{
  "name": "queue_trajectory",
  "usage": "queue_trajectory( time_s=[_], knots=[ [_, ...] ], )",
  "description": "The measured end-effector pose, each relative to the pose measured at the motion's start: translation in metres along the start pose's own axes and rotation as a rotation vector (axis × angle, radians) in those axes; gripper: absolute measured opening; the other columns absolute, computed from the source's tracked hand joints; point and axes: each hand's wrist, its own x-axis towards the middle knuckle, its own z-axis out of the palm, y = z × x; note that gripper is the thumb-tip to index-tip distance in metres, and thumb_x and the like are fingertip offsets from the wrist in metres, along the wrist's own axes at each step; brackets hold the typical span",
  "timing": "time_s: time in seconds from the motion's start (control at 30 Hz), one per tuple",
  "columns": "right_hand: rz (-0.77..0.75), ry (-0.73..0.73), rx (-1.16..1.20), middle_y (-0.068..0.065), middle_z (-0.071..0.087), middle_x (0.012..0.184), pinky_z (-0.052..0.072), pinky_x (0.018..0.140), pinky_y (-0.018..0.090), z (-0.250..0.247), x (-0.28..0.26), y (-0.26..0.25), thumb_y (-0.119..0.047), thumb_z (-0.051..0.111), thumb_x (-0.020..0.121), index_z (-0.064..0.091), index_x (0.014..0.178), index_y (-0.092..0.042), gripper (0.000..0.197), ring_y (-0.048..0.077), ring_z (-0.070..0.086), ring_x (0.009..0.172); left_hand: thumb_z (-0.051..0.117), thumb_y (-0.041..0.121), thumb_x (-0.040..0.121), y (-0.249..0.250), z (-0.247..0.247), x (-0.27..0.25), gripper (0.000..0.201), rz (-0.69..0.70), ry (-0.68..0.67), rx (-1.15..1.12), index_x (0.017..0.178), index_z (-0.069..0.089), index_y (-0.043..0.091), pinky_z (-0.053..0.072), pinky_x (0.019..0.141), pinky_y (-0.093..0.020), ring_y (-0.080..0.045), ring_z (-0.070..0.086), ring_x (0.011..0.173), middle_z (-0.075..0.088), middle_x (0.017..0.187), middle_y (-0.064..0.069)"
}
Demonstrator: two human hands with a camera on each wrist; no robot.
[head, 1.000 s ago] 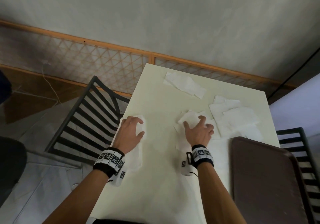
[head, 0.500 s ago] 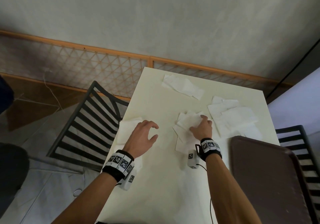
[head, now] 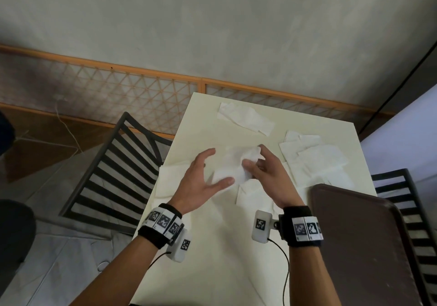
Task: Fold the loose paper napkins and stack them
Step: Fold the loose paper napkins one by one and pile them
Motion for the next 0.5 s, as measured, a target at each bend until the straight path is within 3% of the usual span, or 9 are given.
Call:
queue_trajectory(
  time_s=[0.07,0.13,0.17,0.23,0.37,0.5],
  knots=[
    [-0.065,0.032,0.017,0.012,0.081,0.113,0.064,0.088,0.042,0.006,-0.009,-0.023,-0.01,0.064,0.11,0.063,0.127,-0.004,0.018,0.029,0.079,0.107,0.087,0.051,0.086,0.017,-0.002,0.001,0.064,0.009,-0.06,-0.156,0.139,0.062,0.027,0.051,0.114,-0.035,-0.004,0.065,0.127,0.07,0.137,0.016],
    [-0.096,0.109,0.021,0.008,0.081,0.116,0.064,0.088,0.041,0.01,-0.013,-0.032,-0.013,0.064,0.111,0.067,0.126,-0.007,0.017,0.027,0.079,0.108,0.086,0.037,0.092,0.03,-0.004,0.0,0.033,0.026,-0.083,-0.267,0.107,0.073,0.01,0.059,0.102,-0.052,-0.021,0.077,0.103,0.081,0.107,-0.003],
    [-0.091,0.137,0.027,0.007,0.081,0.115,0.063,0.088,0.041,0.011,-0.015,-0.034,-0.016,0.065,0.111,0.068,0.124,-0.007,0.016,0.026,0.078,0.108,0.085,0.034,0.094,0.033,-0.005,-0.001,0.034,0.038,-0.058,-0.298,0.099,0.072,0.003,0.058,0.097,-0.06,-0.03,0.077,0.096,0.08,0.1,-0.014],
    [-0.063,0.117,0.027,0.005,0.08,0.116,0.062,0.089,0.042,0.011,-0.02,-0.032,-0.02,0.069,0.108,0.071,0.122,-0.01,0.017,0.023,0.077,0.11,0.083,0.03,0.096,0.039,-0.006,-0.002,0.03,0.051,0.033,-0.324,0.098,0.074,0.002,0.057,0.094,-0.065,-0.035,0.077,0.094,0.079,0.098,-0.019],
    [-0.062,0.097,0.08,0.004,0.081,0.122,0.062,0.099,0.046,0.016,-0.025,-0.023,-0.011,0.076,0.103,0.078,0.127,-0.014,0.025,0.027,0.078,0.115,0.08,0.016,0.098,0.052,-0.016,-0.008,0.013,0.12,0.093,-0.313,0.108,0.078,0.007,0.06,0.095,-0.061,-0.039,0.076,0.099,0.082,0.103,-0.009],
    [-0.099,0.221,0.158,0.014,0.08,0.105,0.055,0.083,0.046,0.019,-0.021,-0.013,-0.001,0.068,0.104,0.081,0.107,-0.004,0.013,0.026,0.072,0.097,0.076,0.001,0.097,0.046,-0.027,-0.009,0.01,0.273,0.08,-0.178,0.102,0.081,0.007,0.058,0.085,-0.058,-0.042,0.071,0.093,0.078,0.096,-0.012]
  ],
)
